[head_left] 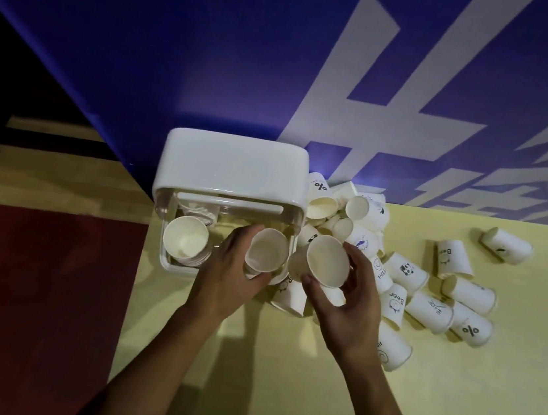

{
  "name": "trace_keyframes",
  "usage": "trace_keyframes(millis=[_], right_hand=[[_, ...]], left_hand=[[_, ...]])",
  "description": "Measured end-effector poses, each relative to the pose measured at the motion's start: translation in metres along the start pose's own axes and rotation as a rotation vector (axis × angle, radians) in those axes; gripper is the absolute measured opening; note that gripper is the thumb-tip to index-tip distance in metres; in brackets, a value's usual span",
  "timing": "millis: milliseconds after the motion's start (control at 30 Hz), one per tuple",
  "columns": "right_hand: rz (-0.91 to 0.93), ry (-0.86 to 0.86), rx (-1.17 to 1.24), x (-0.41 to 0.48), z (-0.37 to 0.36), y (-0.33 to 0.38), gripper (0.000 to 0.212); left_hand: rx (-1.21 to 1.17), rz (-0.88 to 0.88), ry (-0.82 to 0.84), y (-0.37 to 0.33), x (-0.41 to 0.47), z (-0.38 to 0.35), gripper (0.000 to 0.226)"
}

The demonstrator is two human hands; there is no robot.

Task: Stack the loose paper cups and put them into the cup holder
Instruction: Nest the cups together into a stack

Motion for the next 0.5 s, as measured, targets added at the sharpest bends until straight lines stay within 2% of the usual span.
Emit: trace_keyframes(millis=[233,400,500], right_hand=[[-0.025,0.008,0.002,-0.007,0.006,-0.005,0.066],[-0.007,0.024,-0.028,-0.005,0.005,-0.005,0.065],[0.049,0.064,-0.077,0.002,-0.007,0.002,0.066]], left_hand=[[0.087,0.056,0.097,0.025,0.012,-0.021,0.091],[0.027,0.117,0.078,0.034,0.011,-0.023,0.080],[0.001,0.149,0.114,0.035,0.012,-0.023,0.091]])
Point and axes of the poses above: each hand's wrist, its own x-axis towards the middle knuckle, its own z-axis out of the back of the hand, y = z × x, the point moved 5 cm from there along x, towards the middle knuckle, and after that the axes turned 8 degrees about z, right-handed, at the moved point
